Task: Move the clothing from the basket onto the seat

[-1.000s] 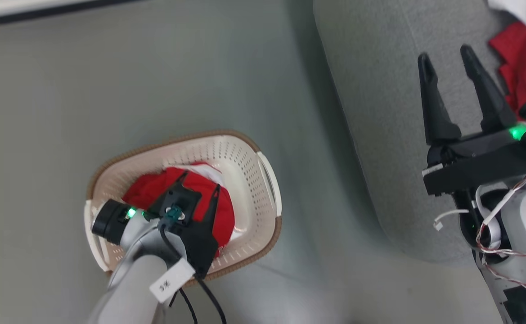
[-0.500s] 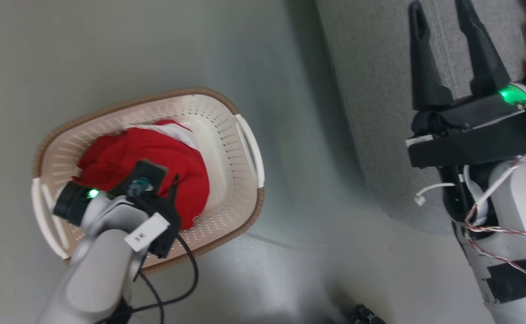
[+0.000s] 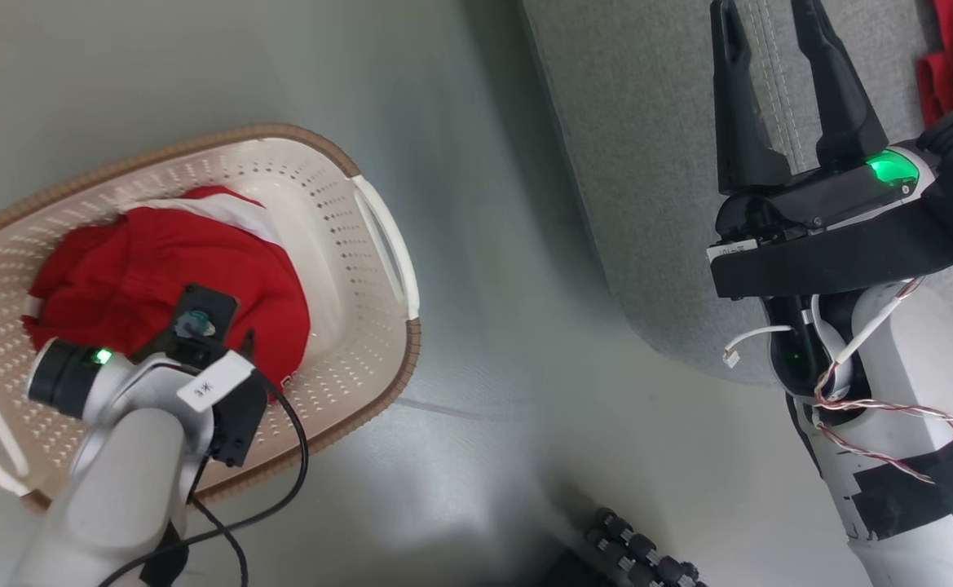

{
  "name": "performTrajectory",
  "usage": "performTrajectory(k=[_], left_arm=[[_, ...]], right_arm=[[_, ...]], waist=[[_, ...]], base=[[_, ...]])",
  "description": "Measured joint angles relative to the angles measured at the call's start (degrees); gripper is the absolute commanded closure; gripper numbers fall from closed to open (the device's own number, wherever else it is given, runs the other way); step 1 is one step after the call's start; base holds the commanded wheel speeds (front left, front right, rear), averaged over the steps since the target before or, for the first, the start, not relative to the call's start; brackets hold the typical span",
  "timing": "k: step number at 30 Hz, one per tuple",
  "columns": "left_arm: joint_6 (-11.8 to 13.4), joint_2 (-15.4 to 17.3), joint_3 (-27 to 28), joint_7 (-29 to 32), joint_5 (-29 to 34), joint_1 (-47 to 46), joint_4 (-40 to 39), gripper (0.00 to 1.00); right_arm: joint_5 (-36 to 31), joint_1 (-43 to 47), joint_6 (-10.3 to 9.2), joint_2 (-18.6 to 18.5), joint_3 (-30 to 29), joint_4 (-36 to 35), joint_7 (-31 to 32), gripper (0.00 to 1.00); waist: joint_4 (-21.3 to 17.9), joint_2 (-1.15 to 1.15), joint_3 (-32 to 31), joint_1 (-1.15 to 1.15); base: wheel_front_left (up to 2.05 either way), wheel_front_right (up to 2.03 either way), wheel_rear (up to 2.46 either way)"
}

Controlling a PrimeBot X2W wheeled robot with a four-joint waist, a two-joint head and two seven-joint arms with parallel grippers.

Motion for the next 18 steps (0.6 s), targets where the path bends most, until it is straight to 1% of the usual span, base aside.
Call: performTrajectory(k=[5,11,18], left_arm=[[0.0,0.2,0.6,0.8,-0.4,-1.3,1.5,0.0],[0.0,0.0,2.8,1.4,-2.9,-2.3,3.4,0.0],[0.1,-0.2,3.2,2.8,-3.1,-4.6,5.9,0.0]], right_arm=[[0.2,-0.2,0.46,0.7,0.2,1.1,-0.8,0.0],[0.6,-0.2,0.96,1.3,0.4,1.7,-2.1,0.0],[0.7,-0.2,1.29,1.5,0.3,2.5,-3.4,0.0]], waist=[[-1.3,0.0,1.7,0.0],[-2.6,0.0,3.4,0.0],[-3.6,0.0,5.2,0.0]], base=[[0.0,0.0,0.0],[0.0,0.0,0.0],[0.0,0.0,0.0]])
